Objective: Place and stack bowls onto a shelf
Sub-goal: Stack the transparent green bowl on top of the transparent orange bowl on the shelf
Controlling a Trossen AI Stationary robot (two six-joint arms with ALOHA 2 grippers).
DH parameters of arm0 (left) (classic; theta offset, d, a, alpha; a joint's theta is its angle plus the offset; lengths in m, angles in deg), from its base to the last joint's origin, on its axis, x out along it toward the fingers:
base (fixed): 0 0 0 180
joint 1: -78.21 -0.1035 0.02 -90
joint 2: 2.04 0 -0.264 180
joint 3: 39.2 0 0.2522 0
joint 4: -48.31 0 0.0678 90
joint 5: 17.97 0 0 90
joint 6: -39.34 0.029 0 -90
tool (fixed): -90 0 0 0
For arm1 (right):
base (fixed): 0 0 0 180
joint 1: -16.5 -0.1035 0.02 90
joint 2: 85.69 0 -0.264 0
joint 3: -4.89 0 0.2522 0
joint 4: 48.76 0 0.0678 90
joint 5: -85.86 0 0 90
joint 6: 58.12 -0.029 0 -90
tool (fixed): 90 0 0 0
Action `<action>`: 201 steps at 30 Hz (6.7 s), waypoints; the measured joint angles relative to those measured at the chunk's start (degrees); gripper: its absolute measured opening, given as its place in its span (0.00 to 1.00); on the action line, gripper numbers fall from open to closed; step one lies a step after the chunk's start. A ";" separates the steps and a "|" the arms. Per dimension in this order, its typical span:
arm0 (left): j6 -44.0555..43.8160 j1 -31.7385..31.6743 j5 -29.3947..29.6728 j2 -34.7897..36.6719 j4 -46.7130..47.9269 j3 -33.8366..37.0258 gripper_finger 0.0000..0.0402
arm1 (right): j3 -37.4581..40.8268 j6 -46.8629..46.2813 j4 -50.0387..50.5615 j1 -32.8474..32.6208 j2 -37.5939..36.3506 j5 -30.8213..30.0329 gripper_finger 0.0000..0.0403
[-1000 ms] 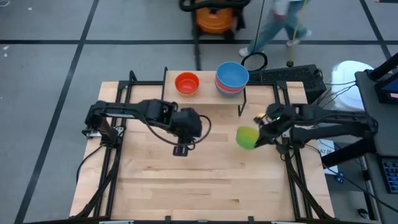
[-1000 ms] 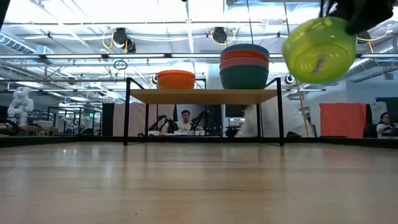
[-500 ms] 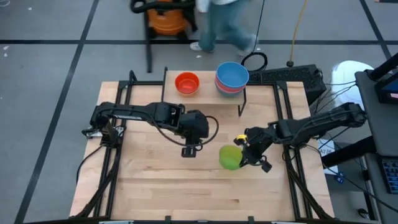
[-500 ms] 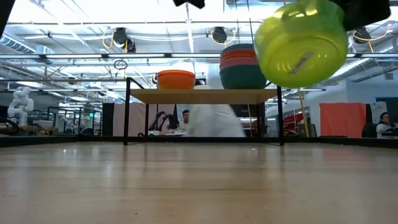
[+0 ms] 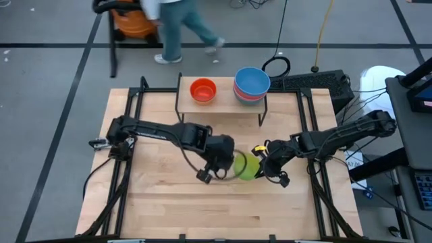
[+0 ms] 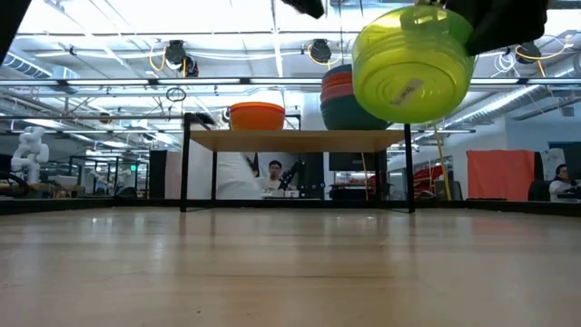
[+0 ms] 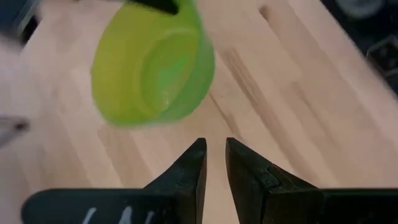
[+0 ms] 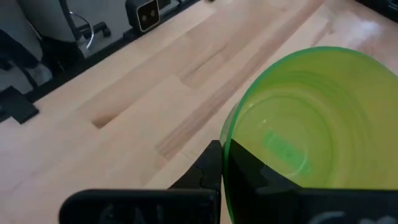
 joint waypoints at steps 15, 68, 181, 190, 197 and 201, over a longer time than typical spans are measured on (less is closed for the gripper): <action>26.16 1.87 2.07 -1.76 -5.06 0.00 0.17 | 0.02 8.02 -3.36 -3.42 3.64 0.48 0.00; 45.19 3.27 -5.62 -2.40 -6.05 -0.04 0.17 | 0.02 18.11 -11.55 -4.68 4.63 10.98 0.00; 29.76 -8.03 -28.93 -2.22 -3.54 0.00 0.17 | 0.00 12.67 -13.33 0.72 1.56 28.62 0.00; 25.17 -8.27 -31.40 -2.22 -0.36 0.00 0.17 | 0.00 11.56 -13.73 0.82 -1.91 28.56 0.00; 27.42 -5.67 -30.22 -2.24 -3.44 0.00 0.17 | 0.00 11.52 -13.75 0.62 -3.69 28.82 0.00; 25.63 -5.11 -29.95 -2.24 -7.93 -0.01 0.17 | 0.00 11.52 -13.76 -0.02 -3.50 30.60 0.00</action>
